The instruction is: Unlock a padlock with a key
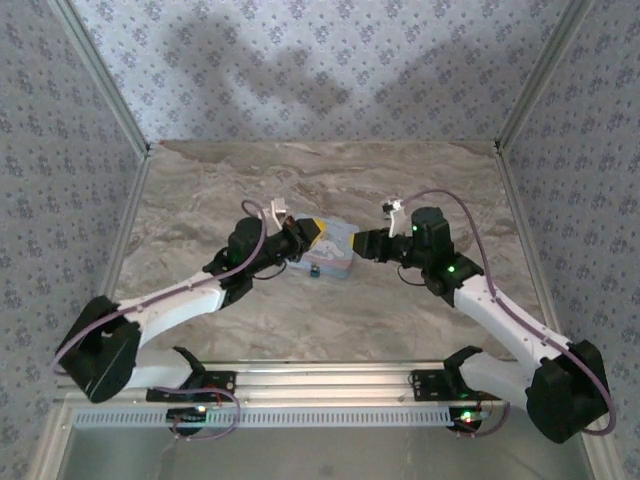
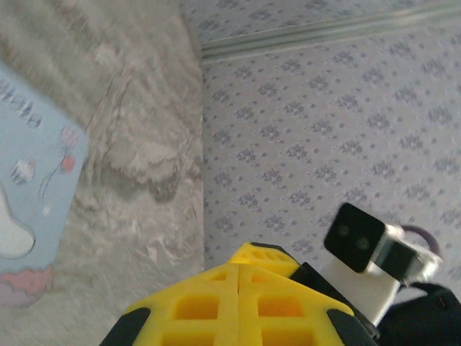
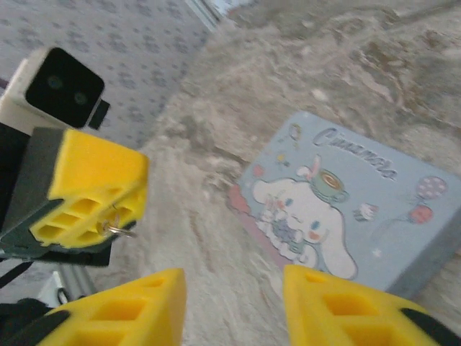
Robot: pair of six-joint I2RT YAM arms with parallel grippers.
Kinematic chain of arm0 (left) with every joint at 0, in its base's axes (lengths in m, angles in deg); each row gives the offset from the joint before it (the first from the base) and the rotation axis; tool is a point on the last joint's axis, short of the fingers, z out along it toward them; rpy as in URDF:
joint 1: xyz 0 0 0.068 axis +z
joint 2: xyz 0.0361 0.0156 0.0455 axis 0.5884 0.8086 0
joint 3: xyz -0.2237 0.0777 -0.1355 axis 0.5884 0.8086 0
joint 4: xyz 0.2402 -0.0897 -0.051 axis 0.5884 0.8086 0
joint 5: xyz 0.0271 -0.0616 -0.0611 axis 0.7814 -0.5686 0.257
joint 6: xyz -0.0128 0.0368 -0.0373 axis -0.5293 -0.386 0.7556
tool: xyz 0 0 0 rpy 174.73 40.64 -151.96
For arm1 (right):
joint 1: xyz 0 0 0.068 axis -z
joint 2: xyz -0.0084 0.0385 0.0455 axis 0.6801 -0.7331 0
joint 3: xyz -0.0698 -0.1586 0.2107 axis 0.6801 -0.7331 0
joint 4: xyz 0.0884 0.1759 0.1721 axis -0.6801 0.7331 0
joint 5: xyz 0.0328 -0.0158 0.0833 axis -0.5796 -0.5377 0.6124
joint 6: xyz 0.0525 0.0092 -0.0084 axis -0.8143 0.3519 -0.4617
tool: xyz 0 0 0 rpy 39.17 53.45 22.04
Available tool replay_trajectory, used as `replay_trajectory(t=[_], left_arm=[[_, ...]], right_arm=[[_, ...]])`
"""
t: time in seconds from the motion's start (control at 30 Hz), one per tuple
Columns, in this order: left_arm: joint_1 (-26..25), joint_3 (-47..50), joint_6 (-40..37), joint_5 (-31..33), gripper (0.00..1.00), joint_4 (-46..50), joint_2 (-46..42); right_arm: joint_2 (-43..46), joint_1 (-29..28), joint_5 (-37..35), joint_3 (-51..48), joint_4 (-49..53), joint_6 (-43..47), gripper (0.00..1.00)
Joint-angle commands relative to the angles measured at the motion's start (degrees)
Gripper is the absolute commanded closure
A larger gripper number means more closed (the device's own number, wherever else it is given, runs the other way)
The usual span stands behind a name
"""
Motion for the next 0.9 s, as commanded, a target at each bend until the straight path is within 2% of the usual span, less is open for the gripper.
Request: replay_trajectory(t=[0.0,0.17,0.3,0.53,0.87], left_arm=[[0.18,-2.78,-15.11,1.72,1.0,5.68,-3.78],[0.13,-3.96,-21.67,-1.29,1.0,4.37,-5.45],[0.04,-3.86,-22.74,-2.15,1.0,2.92,-6.04],[-0.15,-3.19,-20.73,-2.22,1.0,0.44,-5.87],[-0.55,-3.46,-19.47,-2.57,1.0,-0.44,-5.57]], right_arm=[[1.59,0.37,8.12,-1.61,-11.33,-5.6,0.52],[-0.14,-0.49,13.23,-3.16,-26.86,-14.23,0.41],[-0.87,-2.86,12.99,-1.25,-26.87,-13.15,0.38],[-4.4,-4.85,12.21,-0.24,-29.67,-14.81,0.38],[-7.55,-6.41,11.7,1.14,-30.01,-15.07,0.47]])
